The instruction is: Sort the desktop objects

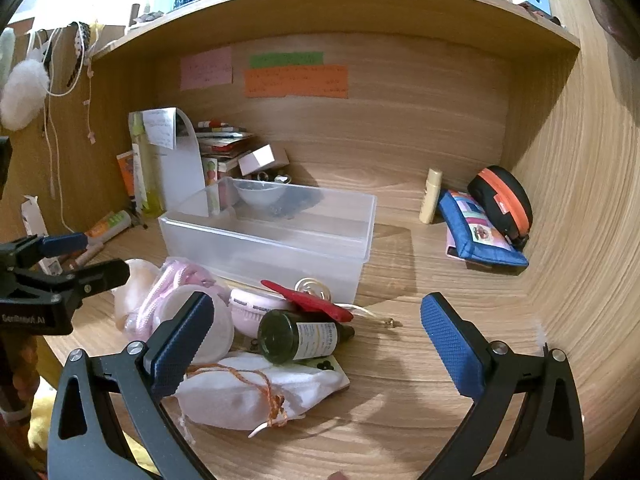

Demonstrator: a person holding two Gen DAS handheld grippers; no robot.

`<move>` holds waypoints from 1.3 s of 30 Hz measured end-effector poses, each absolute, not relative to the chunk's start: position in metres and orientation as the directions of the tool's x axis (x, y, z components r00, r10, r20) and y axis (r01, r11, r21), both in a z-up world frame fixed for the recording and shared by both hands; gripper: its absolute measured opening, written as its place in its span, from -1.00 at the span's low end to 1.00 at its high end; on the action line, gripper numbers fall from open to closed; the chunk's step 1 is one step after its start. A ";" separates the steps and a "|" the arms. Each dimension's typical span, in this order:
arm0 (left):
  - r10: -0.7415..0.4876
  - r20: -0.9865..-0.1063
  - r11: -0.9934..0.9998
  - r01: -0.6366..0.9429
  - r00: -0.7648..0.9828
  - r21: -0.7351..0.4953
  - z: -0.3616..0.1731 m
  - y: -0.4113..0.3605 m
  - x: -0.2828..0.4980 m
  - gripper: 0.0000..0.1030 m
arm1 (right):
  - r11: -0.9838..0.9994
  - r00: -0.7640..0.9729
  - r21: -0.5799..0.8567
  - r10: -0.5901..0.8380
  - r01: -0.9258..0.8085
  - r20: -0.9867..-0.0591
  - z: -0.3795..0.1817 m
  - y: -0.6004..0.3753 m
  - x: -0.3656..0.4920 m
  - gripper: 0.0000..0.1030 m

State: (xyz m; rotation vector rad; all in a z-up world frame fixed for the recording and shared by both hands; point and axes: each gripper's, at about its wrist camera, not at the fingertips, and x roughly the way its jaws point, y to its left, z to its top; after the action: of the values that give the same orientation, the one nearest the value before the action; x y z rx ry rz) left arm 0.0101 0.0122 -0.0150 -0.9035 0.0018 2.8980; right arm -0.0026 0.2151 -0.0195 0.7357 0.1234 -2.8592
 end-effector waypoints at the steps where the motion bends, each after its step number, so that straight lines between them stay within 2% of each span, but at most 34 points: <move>1: 0.094 -0.567 -0.995 -0.099 -0.818 -0.022 -0.016 0.011 0.011 1.00 | -0.979 -0.858 -0.033 -0.159 0.201 -0.488 -0.020 0.216 -0.003 1.00; 5: 0.093 -0.594 -0.995 -0.100 -0.799 -0.020 -0.026 0.001 0.009 1.00 | -0.976 -0.845 -0.035 -0.169 0.216 -0.508 -0.027 0.219 -0.003 1.00; 9: 0.149 -0.649 -0.986 -0.163 -0.746 -0.038 -0.041 -0.011 0.006 1.00 | -0.968 -0.803 -0.010 -0.201 0.250 -0.562 -0.038 0.227 -0.015 0.98; 13: 0.118 -0.683 -0.982 -0.188 -0.721 0.028 -0.056 -0.013 0.006 1.00 | -0.964 -0.766 -0.004 -0.209 0.266 -0.608 -0.048 0.232 -0.029 0.98; 17: 0.131 -0.715 -0.972 -0.229 -0.687 0.043 -0.068 -0.009 -0.004 1.00 | -0.951 -0.722 0.022 -0.249 0.308 -0.646 -0.056 0.231 -0.041 0.97; 23: 0.076 -0.723 -0.966 -0.231 -0.686 0.119 -0.076 -0.002 -0.022 1.00 | -0.927 -0.635 0.089 -0.318 0.365 -0.705 -0.066 0.233 -0.064 0.97; 29: 0.088 -0.728 -0.962 -0.248 -0.680 0.116 -0.078 0.003 -0.038 1.00 | -0.912 -0.560 0.124 -0.343 0.392 -0.754 -0.077 0.234 -0.083 0.75; 33: 0.106 -0.715 -0.960 -0.258 -0.691 0.107 -0.076 0.006 -0.042 1.00 | -0.902 -0.533 0.135 -0.357 0.410 -0.767 -0.081 0.231 -0.091 0.52; 36: 0.117 -0.704 -0.958 -0.267 -0.700 0.106 -0.074 0.007 -0.044 1.00 | -0.897 -0.524 0.133 -0.361 0.421 -0.771 -0.084 0.230 -0.096 0.51; 37: 0.120 -0.702 -0.958 -0.268 -0.702 0.105 -0.073 0.007 -0.044 0.93 | -0.894 -0.522 0.138 -0.368 0.426 -0.769 -0.083 0.229 -0.098 0.51; 39: 0.153 -0.706 -0.956 -0.285 -0.692 0.073 -0.072 0.007 -0.047 0.61 | -0.891 -0.522 0.135 -0.371 0.434 -0.768 -0.082 0.230 -0.098 0.47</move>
State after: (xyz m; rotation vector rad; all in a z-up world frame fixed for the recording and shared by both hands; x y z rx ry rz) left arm -0.0469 0.0069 -0.0723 -1.0936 0.2587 2.6757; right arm -0.0984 0.2297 -0.0824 1.1852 0.1006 -2.3970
